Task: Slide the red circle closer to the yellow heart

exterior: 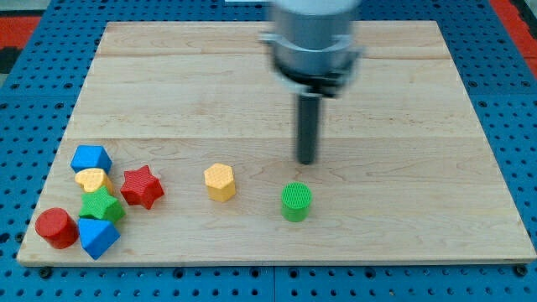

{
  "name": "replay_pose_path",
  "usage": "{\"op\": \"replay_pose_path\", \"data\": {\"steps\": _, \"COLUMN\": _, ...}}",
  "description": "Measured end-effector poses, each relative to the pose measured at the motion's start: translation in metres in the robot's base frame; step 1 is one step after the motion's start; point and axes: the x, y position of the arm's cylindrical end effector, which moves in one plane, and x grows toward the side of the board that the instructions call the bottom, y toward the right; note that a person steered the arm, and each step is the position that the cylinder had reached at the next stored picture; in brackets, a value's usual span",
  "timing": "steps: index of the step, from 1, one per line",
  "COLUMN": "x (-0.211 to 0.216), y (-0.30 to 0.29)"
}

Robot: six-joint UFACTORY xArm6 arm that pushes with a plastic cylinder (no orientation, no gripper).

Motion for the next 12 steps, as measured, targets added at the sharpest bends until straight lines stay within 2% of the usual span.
{"op": "replay_pose_path", "data": {"steps": 1, "x": 0.073, "y": 0.023}}
{"op": "replay_pose_path", "data": {"steps": 2, "x": 0.065, "y": -0.070}}
{"op": "replay_pose_path", "data": {"steps": 3, "x": 0.062, "y": -0.110}}
{"op": "replay_pose_path", "data": {"steps": 4, "x": 0.129, "y": -0.057}}
{"op": "replay_pose_path", "data": {"steps": 5, "x": 0.129, "y": -0.096}}
{"op": "replay_pose_path", "data": {"steps": 6, "x": 0.129, "y": -0.175}}
{"op": "replay_pose_path", "data": {"steps": 8, "x": 0.129, "y": -0.180}}
{"op": "replay_pose_path", "data": {"steps": 11, "x": 0.127, "y": -0.307}}
{"op": "replay_pose_path", "data": {"steps": 12, "x": 0.126, "y": -0.385}}
